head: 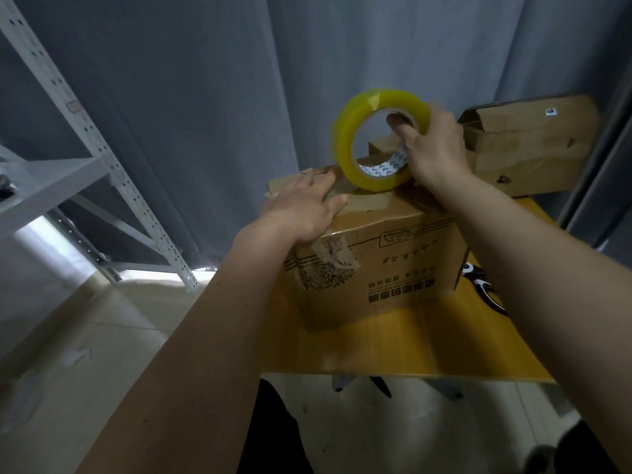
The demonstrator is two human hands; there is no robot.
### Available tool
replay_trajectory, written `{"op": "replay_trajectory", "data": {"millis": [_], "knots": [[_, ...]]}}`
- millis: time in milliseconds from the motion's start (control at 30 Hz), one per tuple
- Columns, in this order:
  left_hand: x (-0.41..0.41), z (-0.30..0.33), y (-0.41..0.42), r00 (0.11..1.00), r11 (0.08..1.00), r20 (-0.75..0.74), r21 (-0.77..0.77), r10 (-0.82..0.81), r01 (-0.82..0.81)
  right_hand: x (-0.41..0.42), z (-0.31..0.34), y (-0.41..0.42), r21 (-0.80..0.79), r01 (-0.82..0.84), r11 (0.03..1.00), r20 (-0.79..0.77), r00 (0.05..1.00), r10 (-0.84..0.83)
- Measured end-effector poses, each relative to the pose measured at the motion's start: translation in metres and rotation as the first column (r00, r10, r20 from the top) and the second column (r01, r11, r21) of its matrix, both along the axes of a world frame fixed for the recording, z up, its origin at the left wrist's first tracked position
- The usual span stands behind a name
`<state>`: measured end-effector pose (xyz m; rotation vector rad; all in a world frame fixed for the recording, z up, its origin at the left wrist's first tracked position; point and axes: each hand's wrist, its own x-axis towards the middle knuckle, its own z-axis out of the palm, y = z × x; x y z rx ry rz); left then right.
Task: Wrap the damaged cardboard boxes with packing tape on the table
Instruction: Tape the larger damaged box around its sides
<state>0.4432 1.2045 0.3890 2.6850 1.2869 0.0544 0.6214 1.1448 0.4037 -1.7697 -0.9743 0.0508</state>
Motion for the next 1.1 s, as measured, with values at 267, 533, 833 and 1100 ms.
{"op": "replay_trajectory", "data": {"millis": [267, 533, 833, 1100], "knots": [[-0.001, 0.002, 0.0, 1.0, 0.999, -0.025, -0.041, 0.012, -0.013, 0.023, 0.005, -0.013, -0.06, 0.057, 0.997, 0.095, 0.994, -0.051], [0.012, 0.009, -0.01, 0.982, 0.983, -0.181, -0.164, 0.048, -0.078, 0.015, 0.005, -0.015, -0.17, -0.07, 0.983, -0.199, 0.979, 0.035], [0.024, -0.005, -0.019, 0.993, 0.995, -0.072, -0.038, -0.093, 0.091, 0.009, 0.007, -0.018, -0.246, -0.128, 0.961, -0.223, 0.972, 0.073], [0.024, 0.003, -0.02, 0.982, 0.987, -0.135, -0.109, -0.133, 0.119, 0.012, 0.013, -0.012, -0.144, -0.158, 0.977, -0.194, 0.973, 0.129]]}}
